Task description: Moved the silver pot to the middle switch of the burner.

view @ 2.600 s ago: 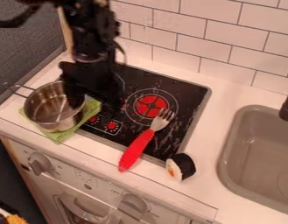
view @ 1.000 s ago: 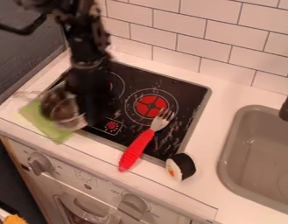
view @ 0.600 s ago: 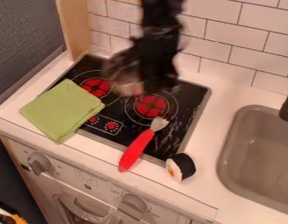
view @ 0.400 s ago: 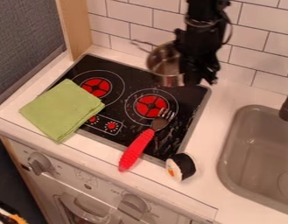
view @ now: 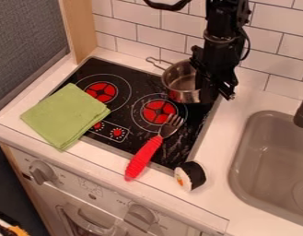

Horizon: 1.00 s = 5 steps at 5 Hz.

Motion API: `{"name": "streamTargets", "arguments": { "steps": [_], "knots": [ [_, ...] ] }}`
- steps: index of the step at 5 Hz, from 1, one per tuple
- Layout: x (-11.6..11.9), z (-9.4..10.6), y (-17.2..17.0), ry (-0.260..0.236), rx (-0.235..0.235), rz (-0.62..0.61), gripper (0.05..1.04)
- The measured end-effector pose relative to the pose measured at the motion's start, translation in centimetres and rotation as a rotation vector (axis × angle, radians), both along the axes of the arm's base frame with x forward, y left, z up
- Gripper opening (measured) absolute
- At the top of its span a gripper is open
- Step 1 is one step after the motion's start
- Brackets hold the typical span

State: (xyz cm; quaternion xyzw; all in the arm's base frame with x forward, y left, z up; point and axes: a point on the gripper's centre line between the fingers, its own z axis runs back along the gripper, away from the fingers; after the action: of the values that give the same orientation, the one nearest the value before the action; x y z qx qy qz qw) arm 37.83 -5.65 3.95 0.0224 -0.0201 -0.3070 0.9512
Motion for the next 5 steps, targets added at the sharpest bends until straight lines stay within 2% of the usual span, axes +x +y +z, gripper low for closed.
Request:
{"name": "streamTargets", "arguments": {
  "steps": [2,3,4,5],
  "knots": [
    [-1.2,-2.0,-0.5,0.069,-0.007,0.028,0.112],
    [-1.6,-2.5,-0.7,0.086,-0.027,0.065,0.285],
    [-1.9,-2.2,-0.4,0.072,-0.009,0.105,0.566],
    [-1.8,1.5,-0.2,-0.033,-0.025,0.165,0.875]
  ]
}}
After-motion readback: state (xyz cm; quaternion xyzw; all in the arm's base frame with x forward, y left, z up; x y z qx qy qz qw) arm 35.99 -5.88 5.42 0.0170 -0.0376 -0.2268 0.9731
